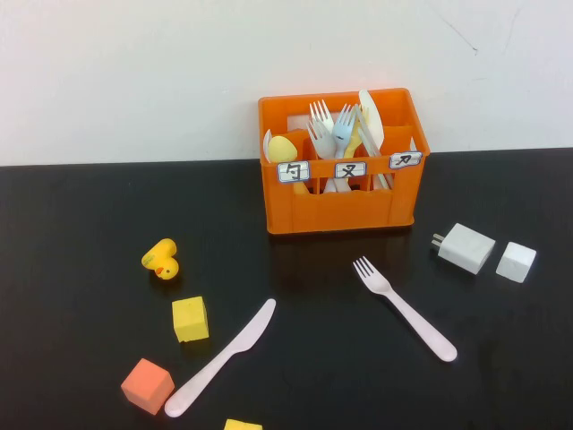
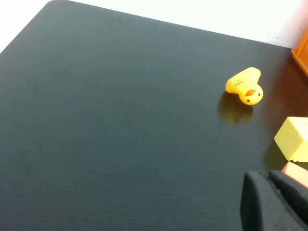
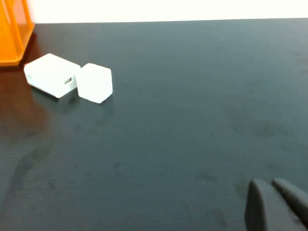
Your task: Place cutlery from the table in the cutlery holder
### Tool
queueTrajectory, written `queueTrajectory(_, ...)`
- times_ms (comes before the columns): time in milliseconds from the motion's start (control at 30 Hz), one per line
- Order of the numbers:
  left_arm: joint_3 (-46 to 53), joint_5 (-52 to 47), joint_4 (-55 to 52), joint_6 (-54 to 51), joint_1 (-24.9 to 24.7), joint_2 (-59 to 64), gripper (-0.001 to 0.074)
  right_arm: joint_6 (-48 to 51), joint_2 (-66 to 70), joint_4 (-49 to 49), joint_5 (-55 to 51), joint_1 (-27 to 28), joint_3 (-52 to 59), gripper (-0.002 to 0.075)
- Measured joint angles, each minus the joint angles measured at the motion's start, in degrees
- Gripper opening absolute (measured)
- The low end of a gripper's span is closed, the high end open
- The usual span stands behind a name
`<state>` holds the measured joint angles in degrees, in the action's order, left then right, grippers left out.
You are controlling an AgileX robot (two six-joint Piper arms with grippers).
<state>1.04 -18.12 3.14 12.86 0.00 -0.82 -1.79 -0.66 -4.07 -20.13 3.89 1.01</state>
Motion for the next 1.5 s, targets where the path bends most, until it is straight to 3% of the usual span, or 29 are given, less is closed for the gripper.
queueTrajectory(1267, 0.0, 0.0, -0.6, 0.0, 0.0, 0.0, -0.0001, 0.0, 0.0, 0.0, 0.0, 0.0, 0.0, -0.0002)
queueTrajectory(1500, 0.1, 5.9, -5.7, 0.0, 0.0, 0.0, -0.0001, 0.0, 0.0, 0.0, 0.0, 0.0, 0.0, -0.0002)
